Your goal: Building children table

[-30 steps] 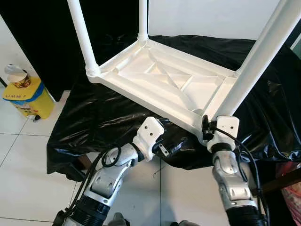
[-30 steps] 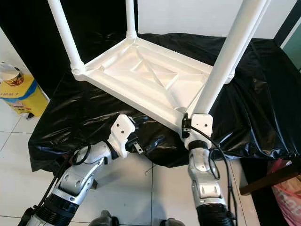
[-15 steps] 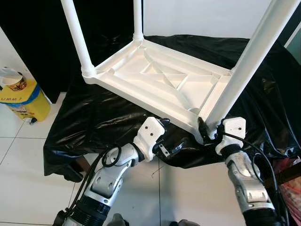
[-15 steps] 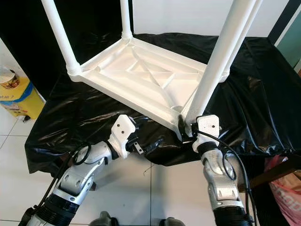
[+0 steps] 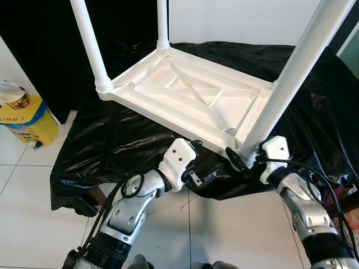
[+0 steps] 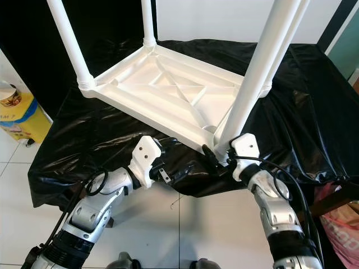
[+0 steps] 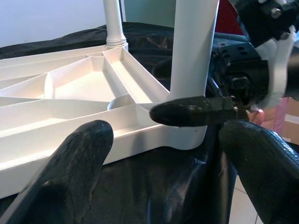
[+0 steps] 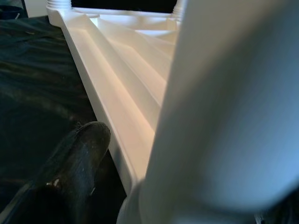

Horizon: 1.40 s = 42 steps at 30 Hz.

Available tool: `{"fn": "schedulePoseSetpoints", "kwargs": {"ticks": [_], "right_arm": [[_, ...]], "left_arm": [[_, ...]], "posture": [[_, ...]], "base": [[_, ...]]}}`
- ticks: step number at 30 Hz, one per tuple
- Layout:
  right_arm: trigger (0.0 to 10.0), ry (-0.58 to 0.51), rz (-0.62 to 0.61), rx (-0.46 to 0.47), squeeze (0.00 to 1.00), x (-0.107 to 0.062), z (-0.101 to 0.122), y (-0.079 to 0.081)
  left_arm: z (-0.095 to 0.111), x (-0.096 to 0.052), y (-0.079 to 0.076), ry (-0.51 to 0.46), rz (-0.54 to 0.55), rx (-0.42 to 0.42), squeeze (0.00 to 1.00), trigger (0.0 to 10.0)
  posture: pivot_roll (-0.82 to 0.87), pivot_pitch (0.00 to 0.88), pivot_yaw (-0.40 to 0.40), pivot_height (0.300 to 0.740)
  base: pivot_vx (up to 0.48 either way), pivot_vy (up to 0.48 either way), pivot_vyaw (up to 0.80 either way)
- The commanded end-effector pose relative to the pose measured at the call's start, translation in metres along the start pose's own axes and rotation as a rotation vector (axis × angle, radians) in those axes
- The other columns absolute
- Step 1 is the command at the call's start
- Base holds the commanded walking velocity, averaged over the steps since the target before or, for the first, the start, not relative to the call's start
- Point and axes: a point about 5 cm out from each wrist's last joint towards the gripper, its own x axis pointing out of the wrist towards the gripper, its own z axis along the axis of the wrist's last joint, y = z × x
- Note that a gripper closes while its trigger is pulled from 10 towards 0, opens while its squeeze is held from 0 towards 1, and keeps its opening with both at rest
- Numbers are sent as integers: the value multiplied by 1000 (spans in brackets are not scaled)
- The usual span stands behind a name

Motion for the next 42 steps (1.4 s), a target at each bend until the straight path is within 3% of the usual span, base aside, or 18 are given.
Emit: {"fn": "schedulePoseSetpoints", "kwargs": {"ticks": [1,2,13,14,15,17,18,24,42], "right_arm": [[9333,20,16,-9,0,-1,-5,1],[0,19,25,-14,0,1,-4,0],[0,37,-7,22,0,2,-12,-3],[3059,45,-39,22,0,0,-14,-3],[9255,53,-63,15,0,-1,-15,-3],[9255,53,-63,15,0,-1,-15,-3],[10000,56,-80,13,0,-2,-16,-2],[10000,69,-128,10,0,-4,-18,0],[10000,95,-536,88,0,-11,-20,21]], "left_arm": [[0,0,1,3,11,10,0,10000],[0,0,2,3,12,11,0,10000],[2,-1,2,-3,16,7,0,10000],[2,-1,1,-7,15,2,0,10000],[2,-1,1,-10,13,-1,0,10000],[2,-1,1,-10,13,-1,0,10000],[2,-1,0,-11,12,-3,0,10000],[2,0,-1,-12,7,-6,0,10000],[2,0,-1,-13,2,-10,0,10000]], "posture": [[11,74,-32,740],[15,77,-32,740],[17,80,-34,740],[10,83,-30,740],[8,87,-30,740],[8,87,-30,740],[7,86,-29,740],[1,90,-30,740],[6,92,-29,740]], "base": [[0,0,0],[0,0,0],[0,0,0],[0,0,0],[0,0,0],[0,0,0],[0,0,0],[0,0,0],[0,0,0]]}}
